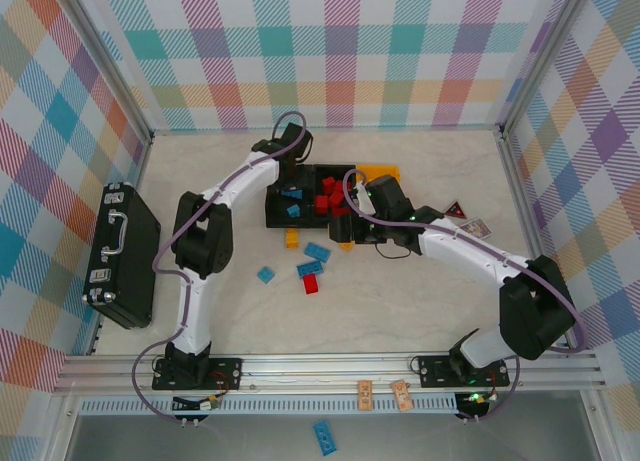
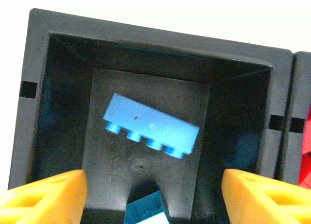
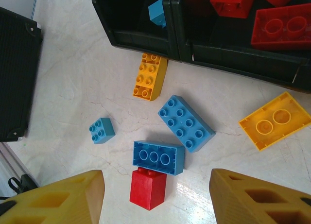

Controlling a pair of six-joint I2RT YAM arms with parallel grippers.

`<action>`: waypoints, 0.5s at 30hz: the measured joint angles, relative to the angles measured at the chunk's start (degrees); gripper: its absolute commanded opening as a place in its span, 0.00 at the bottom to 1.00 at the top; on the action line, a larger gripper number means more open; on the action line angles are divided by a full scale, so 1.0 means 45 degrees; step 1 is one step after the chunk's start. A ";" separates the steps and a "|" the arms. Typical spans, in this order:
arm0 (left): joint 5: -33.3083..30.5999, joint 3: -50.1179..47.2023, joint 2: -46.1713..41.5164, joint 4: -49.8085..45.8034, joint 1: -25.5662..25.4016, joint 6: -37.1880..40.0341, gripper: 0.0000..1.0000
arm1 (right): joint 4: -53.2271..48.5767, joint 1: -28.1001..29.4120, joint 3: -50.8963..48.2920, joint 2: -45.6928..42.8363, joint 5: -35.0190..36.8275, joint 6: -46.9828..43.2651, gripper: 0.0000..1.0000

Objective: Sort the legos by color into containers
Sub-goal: Place the lego on the lego, then pick up the lego from the center of the table.

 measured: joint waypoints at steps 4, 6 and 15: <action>0.0345 -0.0806 -0.0933 0.0117 -0.0029 -0.0029 0.72 | -0.0010 0.0000 0.0000 -0.0024 0.0000 0.0034 0.59; 0.0534 -0.1413 -0.1676 0.0301 -0.0102 -0.0029 0.72 | -0.0024 0.0000 0.0000 -0.0073 0.0005 0.0034 0.59; 0.1506 -0.5056 -0.5304 0.1195 -0.0457 0.0068 0.72 | -0.0622 0.0000 0.0000 -0.0432 0.0554 0.0228 0.63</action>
